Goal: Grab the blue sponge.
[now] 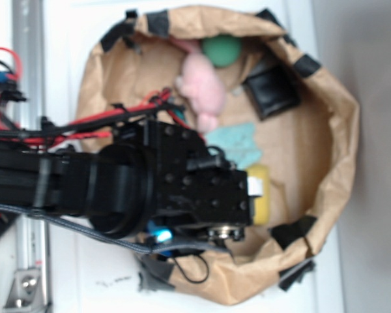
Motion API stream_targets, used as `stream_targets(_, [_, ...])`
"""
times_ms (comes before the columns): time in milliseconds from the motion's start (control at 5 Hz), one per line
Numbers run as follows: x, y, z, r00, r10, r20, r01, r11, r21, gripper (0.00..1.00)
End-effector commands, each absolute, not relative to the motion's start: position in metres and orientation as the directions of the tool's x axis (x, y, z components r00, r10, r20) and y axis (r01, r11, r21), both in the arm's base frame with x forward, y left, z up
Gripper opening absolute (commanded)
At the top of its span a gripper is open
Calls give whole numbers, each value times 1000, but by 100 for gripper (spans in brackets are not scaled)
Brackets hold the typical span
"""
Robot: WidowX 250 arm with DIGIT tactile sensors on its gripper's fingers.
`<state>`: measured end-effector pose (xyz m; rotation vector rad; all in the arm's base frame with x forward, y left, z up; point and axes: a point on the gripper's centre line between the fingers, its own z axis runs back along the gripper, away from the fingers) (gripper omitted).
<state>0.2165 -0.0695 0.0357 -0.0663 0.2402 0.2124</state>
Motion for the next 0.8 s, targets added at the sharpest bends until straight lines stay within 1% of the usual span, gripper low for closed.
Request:
stream_targets(0, [210, -6, 133, 984, 145, 106, -145, 989, -9, 0])
stream_targets(200, [205, 19, 166, 979, 134, 153, -139, 990, 17, 0])
stream_targets(400, [215, 15, 175, 993, 117, -15, -115, 991, 67, 0])
stream_targets(600, [232, 18, 170, 983, 121, -138, -120, 993, 17, 0])
